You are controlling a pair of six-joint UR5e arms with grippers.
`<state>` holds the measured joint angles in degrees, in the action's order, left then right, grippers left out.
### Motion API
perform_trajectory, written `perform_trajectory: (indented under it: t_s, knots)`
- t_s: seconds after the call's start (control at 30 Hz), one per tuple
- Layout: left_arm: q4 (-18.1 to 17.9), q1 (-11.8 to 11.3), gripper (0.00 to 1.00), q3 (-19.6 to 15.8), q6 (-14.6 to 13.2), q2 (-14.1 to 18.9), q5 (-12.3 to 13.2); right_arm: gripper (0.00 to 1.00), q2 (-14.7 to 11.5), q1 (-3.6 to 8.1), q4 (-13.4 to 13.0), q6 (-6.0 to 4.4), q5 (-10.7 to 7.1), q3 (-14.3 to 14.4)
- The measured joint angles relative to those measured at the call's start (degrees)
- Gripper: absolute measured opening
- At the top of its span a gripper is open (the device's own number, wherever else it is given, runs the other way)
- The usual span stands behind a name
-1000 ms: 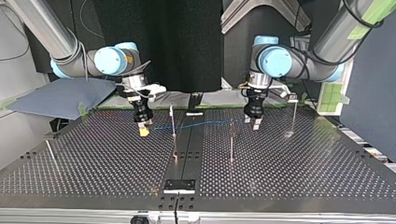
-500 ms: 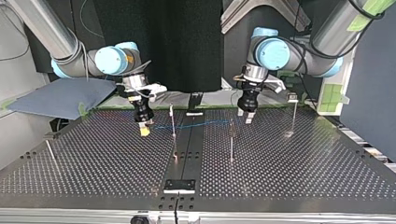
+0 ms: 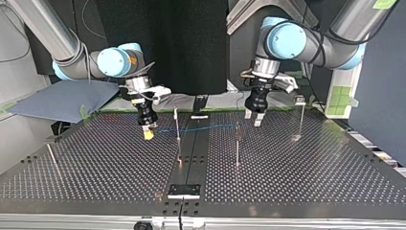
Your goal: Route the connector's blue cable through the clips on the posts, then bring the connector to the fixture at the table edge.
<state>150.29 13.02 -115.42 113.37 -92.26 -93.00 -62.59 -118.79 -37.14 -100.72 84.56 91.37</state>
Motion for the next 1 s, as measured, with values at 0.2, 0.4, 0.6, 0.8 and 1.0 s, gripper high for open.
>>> perform_trajectory:
  t_s: [0.2, 0.4, 0.6, 0.8, 1.0]
  knots:
    - [-0.7, 0.5, 1.0, -0.6, -0.5, 0.3, -0.3, 0.0, 0.0, 0.0, 0.0, -0.05, -0.01, 0.0]
    - [0.0, 1.2, 1.0, -0.6, -2.4, 0.3, -2.4, 0.0, 0.0, -0.01, 0.0, -0.12, -0.36, 0.0]
    - [0.3, 1.6, 1.0, -0.6, -5.1, 0.0, -4.1, 0.0, 0.0, -0.02, 0.0, -0.18, -0.53, 0.0]
    - [0.3, 1.8, 1.0, -0.6, -7.6, -1.6, -5.0, 0.0, 0.0, -0.02, 0.0, -0.19, -0.67, 0.0]
    - [0.0, 2.0, 1.0, -0.6, -8.3, -2.1, -5.0, 0.0, 0.0, -0.06, 0.1, -0.24, -0.71, 0.0]
